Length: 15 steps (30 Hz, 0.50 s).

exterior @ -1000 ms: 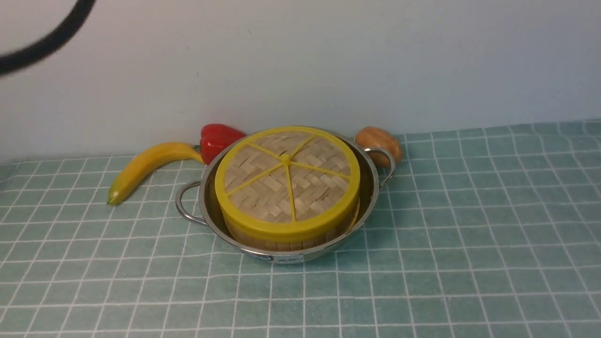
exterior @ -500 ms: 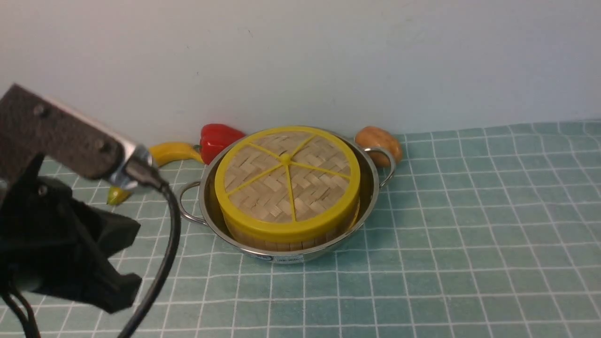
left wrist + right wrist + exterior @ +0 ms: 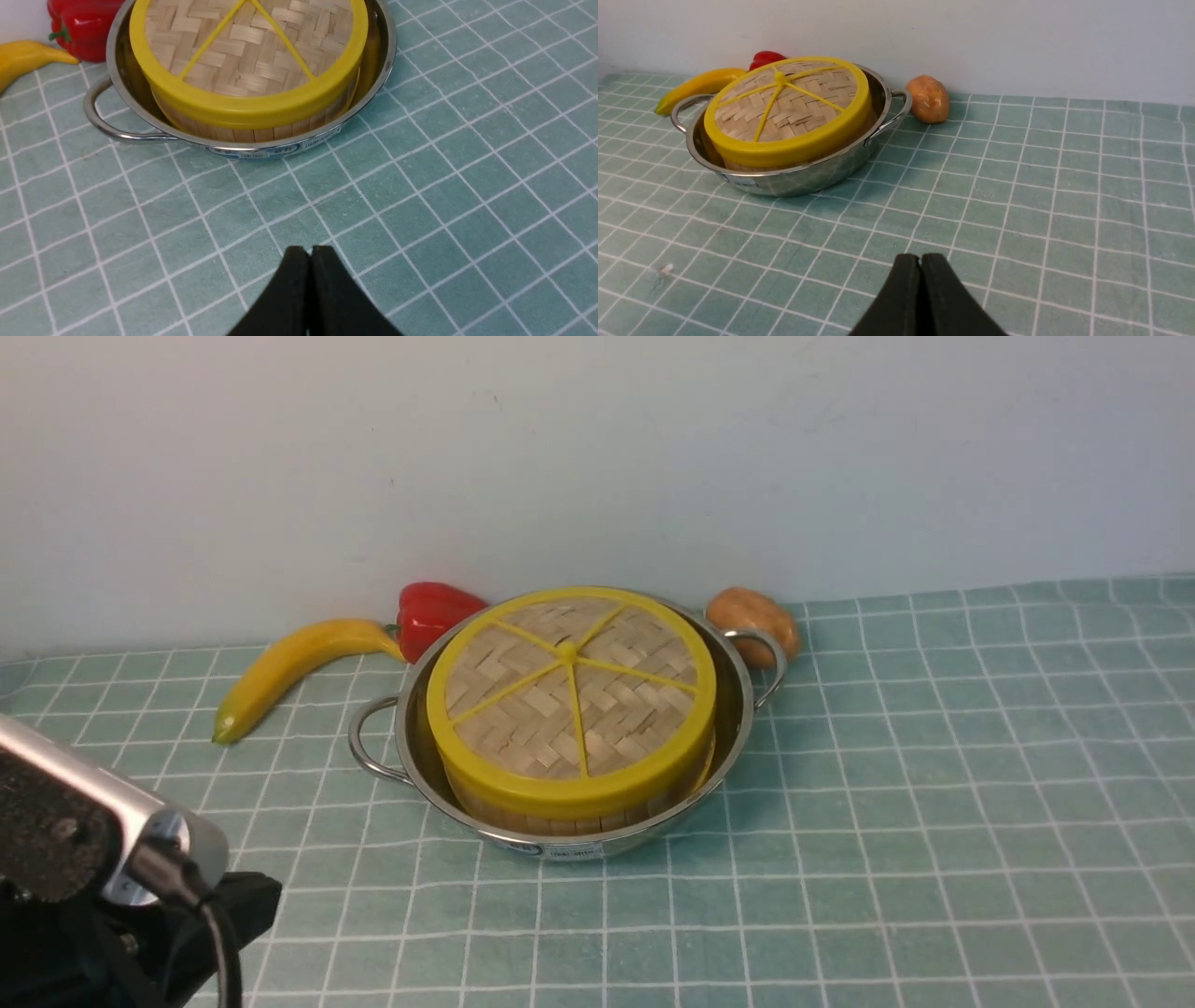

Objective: Place the steamer in the pot on the blue tablecloth, and put the lid on the steamer.

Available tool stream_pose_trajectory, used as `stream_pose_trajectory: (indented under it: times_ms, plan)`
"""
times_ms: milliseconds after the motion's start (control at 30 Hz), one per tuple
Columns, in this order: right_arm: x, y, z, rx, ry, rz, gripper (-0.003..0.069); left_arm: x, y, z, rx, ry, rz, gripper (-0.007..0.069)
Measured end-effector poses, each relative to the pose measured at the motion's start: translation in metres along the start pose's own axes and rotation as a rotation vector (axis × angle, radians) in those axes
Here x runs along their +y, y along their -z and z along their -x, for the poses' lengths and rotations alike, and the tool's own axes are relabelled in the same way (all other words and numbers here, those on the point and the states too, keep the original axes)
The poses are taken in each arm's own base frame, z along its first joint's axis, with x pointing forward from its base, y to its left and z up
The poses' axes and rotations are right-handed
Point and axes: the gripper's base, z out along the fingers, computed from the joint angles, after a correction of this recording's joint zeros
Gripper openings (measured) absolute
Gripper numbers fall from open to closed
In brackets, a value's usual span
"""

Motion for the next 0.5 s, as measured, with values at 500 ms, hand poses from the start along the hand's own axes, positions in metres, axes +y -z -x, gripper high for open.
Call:
stream_pose_trajectory:
  times_ms: [500]
  plan:
    - [0.002, 0.0, -0.001, 0.008, -0.023, 0.021, 0.0073, 0.028, 0.03, -0.037, -0.235, -0.128, 0.382, 0.0012]
